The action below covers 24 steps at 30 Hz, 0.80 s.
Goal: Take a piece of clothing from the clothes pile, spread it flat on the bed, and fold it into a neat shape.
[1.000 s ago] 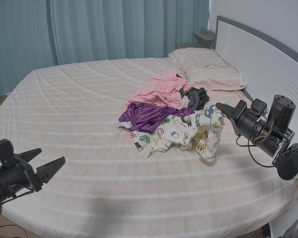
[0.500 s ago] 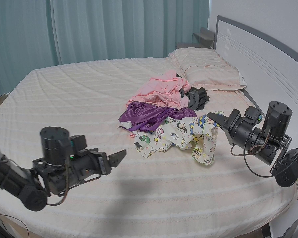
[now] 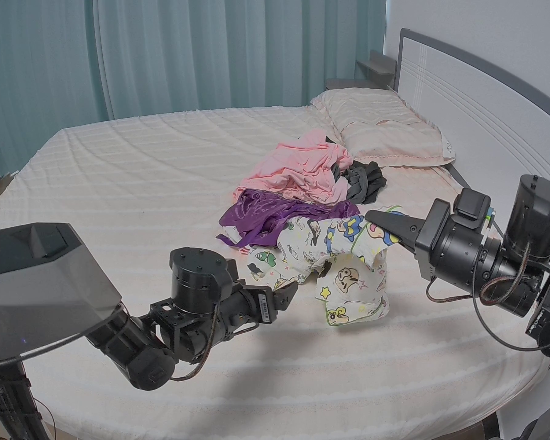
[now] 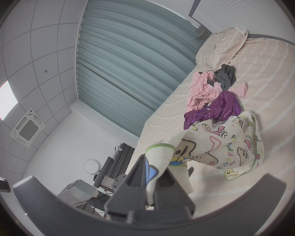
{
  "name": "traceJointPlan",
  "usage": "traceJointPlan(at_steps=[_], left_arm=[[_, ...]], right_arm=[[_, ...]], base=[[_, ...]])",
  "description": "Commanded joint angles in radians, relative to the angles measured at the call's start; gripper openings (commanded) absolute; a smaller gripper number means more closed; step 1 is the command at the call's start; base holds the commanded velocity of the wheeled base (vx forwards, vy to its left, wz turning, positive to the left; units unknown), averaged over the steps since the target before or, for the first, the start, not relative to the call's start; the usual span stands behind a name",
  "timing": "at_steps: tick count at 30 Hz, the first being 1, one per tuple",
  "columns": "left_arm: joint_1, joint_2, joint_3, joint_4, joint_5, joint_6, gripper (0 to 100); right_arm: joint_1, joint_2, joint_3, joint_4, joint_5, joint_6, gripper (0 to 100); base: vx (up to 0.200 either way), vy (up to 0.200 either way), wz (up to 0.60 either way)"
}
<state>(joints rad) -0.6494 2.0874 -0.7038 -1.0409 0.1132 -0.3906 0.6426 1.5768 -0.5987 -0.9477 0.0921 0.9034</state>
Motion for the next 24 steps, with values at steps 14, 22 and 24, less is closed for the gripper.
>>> traceJointPlan(at_steps=[14,22,24], left_arm=[[-0.105,0.034,-0.120,-0.045,0.091,-0.074,100],[-0.076,0.143,-0.266,-0.045,0.200,-0.079,100],[-0.073,0.144,-0.266,-0.045,0.198,-0.082,100]], right_arm=[[0.091,-0.092,-0.010,0.058,-0.009,0.000,0],[0.109,-0.129,-0.024,0.059,-0.011,0.000,0],[0.109,-0.138,-0.027,0.059,-0.011,0.000,0]], base=[[0.000,0.000,0.00],[0.000,0.000,0.00],[0.000,0.000,0.00]])
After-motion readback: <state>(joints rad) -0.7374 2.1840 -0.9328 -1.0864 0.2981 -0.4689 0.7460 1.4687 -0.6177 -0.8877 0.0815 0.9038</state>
